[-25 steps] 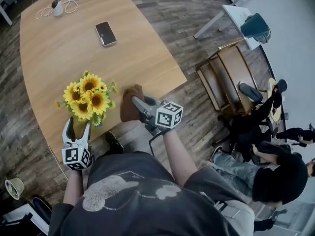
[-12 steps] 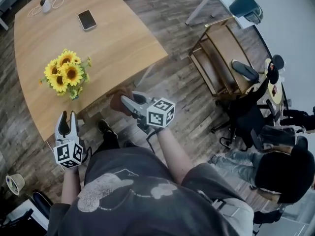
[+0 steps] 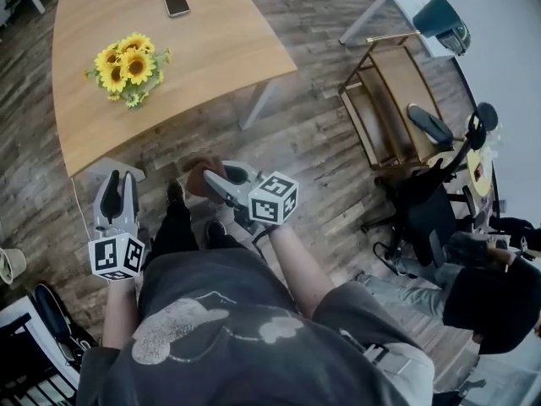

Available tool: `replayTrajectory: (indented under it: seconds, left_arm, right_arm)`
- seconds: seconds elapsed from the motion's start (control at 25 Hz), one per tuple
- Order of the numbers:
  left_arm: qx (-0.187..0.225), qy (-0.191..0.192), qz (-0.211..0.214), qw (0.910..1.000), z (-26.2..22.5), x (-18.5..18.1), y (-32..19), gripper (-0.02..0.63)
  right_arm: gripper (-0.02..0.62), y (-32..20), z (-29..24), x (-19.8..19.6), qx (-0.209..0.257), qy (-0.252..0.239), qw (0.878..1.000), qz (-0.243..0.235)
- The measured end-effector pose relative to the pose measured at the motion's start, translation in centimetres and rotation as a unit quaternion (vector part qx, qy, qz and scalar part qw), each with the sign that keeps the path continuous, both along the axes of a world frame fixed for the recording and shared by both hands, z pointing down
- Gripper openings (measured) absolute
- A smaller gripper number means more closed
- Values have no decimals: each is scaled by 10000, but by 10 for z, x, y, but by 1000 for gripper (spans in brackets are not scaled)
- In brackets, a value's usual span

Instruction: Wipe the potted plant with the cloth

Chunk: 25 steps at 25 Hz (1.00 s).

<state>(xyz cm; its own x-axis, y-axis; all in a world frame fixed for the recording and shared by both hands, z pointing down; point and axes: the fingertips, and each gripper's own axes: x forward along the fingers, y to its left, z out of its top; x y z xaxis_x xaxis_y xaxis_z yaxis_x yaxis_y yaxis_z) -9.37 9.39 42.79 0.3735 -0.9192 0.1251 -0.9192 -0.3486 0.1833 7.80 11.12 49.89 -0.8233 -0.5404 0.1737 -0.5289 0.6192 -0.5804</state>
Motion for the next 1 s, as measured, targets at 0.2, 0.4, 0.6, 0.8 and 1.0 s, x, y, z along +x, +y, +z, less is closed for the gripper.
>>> replayTrajectory:
  seconds: [0.2,0.4,0.6,0.8,1.0]
  left_arm:
    - [211,-102,128,9996,-34,-2,29,72]
    - [266,-60,70,9996,-25,-28,35,18]
    - [106,-96,411,9991,-19,-52,54,18]
    - [36,-100,546,9985,-14,-92,71,18]
    - [-61,-20,736,9973,-2,-123,92,18]
  right_arm:
    - [46,21,3,-18,0,-6,9999,-136]
    - [46,22,-6,-35,139,18,9999,9]
    - [46,23,-31,-53,373,46,9985,403]
    - [46,30,-60,-80,687,-26,9944,798]
    - [46,60,-59,-120,708,11,9940,839]
